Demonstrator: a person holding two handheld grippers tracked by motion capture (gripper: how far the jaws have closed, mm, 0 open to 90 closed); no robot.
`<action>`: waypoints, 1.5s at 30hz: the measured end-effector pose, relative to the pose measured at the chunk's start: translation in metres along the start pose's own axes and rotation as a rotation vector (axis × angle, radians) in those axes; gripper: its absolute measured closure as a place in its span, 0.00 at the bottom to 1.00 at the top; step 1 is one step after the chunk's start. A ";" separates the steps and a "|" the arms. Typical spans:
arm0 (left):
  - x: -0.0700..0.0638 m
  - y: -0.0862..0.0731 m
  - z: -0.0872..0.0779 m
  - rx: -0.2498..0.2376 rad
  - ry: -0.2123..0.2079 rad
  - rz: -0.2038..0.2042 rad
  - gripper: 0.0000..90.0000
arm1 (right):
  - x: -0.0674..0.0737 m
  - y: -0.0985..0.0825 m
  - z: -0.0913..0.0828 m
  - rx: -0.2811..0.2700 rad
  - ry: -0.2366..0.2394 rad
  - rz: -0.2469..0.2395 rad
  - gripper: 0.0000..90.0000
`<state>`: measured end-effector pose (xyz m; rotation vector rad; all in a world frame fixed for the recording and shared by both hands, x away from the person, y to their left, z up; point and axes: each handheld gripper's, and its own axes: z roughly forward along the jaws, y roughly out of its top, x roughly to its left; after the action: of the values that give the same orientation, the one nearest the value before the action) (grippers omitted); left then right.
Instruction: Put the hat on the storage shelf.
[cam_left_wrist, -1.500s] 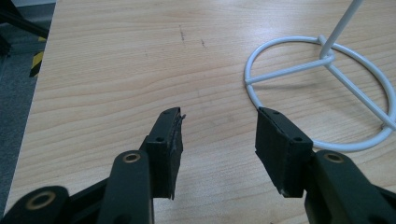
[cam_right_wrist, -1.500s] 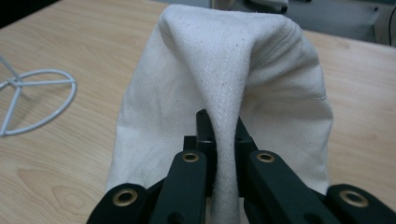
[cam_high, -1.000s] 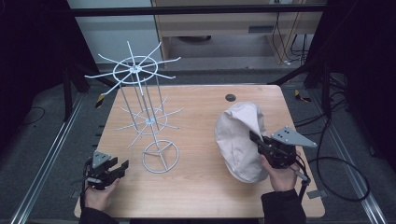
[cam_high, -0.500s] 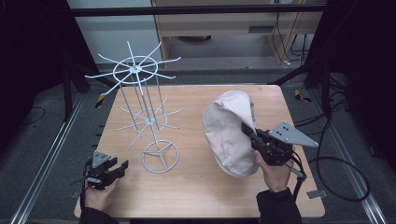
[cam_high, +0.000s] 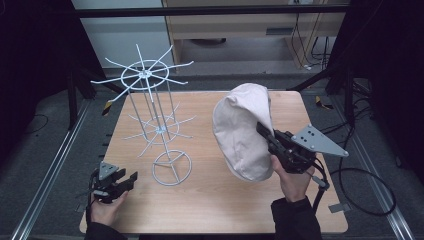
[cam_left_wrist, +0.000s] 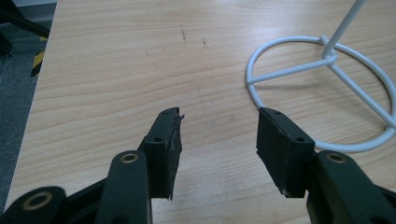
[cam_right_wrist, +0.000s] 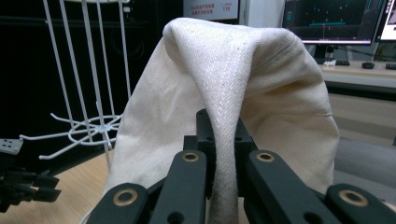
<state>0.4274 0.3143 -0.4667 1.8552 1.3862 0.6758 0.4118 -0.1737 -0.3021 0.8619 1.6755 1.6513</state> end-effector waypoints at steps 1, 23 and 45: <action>0.000 0.000 0.000 0.000 0.000 0.000 0.56 | 0.000 0.000 0.000 0.000 0.000 0.000 0.98; 0.000 0.000 0.000 0.000 0.001 0.000 0.55 | 0.015 0.036 -0.003 -0.147 0.053 -0.031 0.98; 0.000 0.000 0.000 0.001 0.000 0.001 0.55 | 0.035 0.076 0.002 -0.274 0.102 -0.037 0.98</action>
<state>0.4274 0.3145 -0.4666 1.8569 1.3859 0.6760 0.3946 -0.1446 -0.2260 0.6190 1.4750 1.8718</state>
